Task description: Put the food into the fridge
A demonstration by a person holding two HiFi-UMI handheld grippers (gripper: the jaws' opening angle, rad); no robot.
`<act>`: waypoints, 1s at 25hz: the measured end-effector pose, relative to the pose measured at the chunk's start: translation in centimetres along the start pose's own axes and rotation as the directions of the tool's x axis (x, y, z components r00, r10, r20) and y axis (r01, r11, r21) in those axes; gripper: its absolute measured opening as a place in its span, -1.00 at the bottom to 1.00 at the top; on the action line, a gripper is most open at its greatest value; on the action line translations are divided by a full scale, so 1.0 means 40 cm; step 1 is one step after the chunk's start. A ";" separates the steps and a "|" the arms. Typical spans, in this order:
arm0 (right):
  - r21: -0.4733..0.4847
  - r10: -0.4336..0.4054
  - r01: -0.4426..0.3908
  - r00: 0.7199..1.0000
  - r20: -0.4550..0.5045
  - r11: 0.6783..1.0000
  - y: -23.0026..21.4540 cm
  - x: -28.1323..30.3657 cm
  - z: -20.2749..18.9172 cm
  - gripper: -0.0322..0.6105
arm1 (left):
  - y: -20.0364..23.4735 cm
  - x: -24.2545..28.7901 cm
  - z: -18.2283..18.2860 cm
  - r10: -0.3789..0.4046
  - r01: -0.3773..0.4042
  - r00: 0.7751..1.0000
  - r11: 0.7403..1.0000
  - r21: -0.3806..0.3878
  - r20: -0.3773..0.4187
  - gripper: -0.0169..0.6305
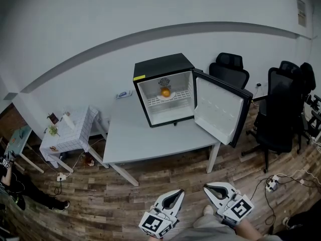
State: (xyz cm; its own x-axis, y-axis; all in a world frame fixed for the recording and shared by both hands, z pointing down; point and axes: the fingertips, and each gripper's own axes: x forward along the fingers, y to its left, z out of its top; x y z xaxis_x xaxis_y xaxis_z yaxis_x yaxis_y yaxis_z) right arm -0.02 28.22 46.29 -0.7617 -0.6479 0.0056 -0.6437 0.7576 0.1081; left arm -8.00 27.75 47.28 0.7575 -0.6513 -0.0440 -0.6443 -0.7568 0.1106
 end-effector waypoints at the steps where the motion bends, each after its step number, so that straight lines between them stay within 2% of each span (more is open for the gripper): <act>1: -0.002 0.008 -0.008 1.000 -0.009 1.000 0.003 0.002 -0.004 -0.86 | 0.001 0.001 -0.001 0.001 -0.001 1.000 1.000 0.000 -0.002 -0.91; 5: 0.015 0.006 -0.007 1.000 0.008 1.000 -0.008 0.010 -0.004 -0.86 | 0.007 0.010 -0.005 0.004 -0.004 1.000 1.000 0.000 -0.006 -0.91; 9: 0.042 -0.030 0.028 0.999 0.029 0.999 -0.046 0.015 0.003 -0.86 | 0.011 0.028 -0.005 0.001 -0.001 1.000 1.000 0.004 -0.010 -0.91; 14: 0.024 0.002 -0.003 1.000 0.016 1.000 -0.070 0.020 -0.007 -0.86 | 0.025 0.058 -0.006 0.006 -0.006 1.000 1.000 0.002 -0.011 -0.91; 18: 0.053 -0.023 0.021 0.999 0.030 0.998 -0.116 0.029 -0.008 -0.86 | 0.039 0.087 -0.004 0.009 -0.009 1.000 1.000 0.000 -0.015 -0.91; 25: 0.040 0.008 -0.009 0.999 0.031 0.999 -0.216 0.066 -0.009 -0.86 | 0.091 0.169 0.011 0.036 -0.036 0.999 0.999 0.005 -0.011 -0.91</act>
State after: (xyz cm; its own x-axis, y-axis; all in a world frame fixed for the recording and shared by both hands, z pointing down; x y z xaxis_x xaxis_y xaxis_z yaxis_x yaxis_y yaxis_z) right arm 3.55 19.93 45.73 -0.7687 -0.6392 -0.0246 -0.6392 0.7660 0.0684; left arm -5.26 20.56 46.94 0.7350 -0.6774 -0.0291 -0.6716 -0.7332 0.1067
